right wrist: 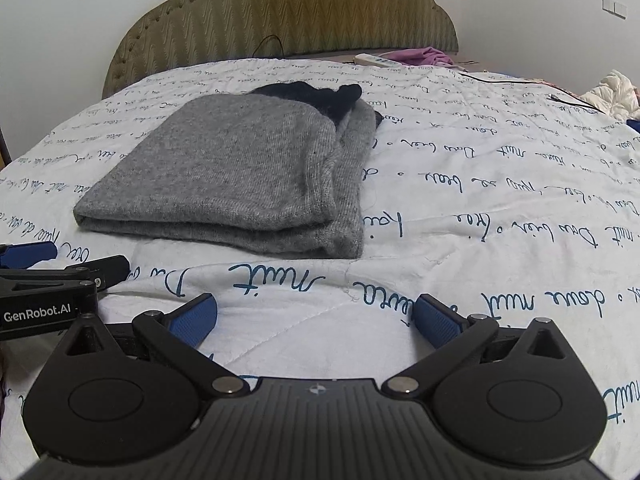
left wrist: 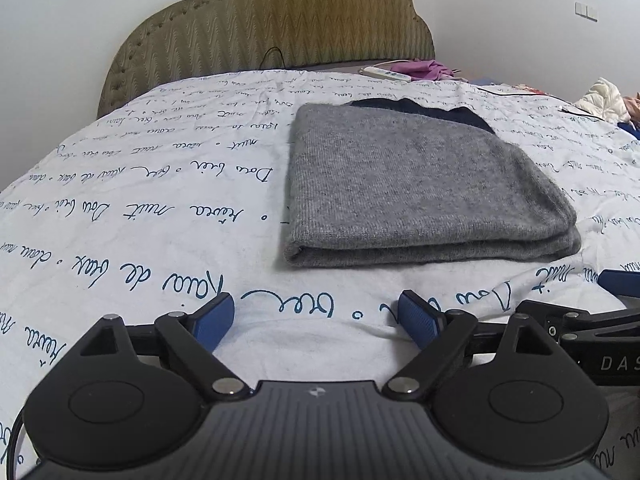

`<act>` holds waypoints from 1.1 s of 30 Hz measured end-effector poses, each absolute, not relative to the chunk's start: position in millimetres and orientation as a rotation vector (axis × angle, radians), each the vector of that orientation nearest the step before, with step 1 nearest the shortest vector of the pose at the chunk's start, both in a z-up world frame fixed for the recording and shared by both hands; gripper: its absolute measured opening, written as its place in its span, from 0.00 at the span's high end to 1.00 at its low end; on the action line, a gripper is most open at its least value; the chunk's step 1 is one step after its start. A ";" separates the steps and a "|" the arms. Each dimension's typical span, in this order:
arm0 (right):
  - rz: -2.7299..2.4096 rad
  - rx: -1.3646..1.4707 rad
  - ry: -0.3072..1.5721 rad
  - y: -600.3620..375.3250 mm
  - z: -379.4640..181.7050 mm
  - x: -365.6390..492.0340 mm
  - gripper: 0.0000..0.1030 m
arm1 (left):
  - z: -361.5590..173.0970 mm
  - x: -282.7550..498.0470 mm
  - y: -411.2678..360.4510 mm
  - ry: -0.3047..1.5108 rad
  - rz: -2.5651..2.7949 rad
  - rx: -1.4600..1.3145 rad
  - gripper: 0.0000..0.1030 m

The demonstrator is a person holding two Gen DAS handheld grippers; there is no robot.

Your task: Fold small clothes

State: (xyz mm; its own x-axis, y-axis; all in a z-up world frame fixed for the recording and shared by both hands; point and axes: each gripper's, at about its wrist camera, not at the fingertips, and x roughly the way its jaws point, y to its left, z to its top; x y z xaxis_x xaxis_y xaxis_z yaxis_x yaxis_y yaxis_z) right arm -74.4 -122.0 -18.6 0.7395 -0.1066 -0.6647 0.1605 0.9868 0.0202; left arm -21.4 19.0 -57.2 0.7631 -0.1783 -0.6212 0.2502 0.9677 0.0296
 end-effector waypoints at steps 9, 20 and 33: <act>-0.131 0.101 0.715 -123.7 -17.2 -80.0 0.00 | -57.6 -23.0 19.7 0.662 -0.231 0.113 0.13; -0.124 0.093 0.723 -120.6 -17.0 -83.5 0.00 | -57.8 -22.2 18.6 0.668 -0.224 0.119 0.09; -0.124 0.088 0.722 -120.7 -17.2 -83.1 0.00 | -57.4 -23.6 21.1 0.670 -0.222 0.110 0.05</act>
State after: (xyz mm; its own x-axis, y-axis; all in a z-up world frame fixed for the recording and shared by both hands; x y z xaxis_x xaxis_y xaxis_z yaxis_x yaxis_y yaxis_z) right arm -83.1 -120.7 -17.2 0.7439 -0.0828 -0.6631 0.1431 0.9890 0.0371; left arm -23.6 21.1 -57.4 0.7615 -0.1683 -0.6259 0.2391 0.9705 0.0299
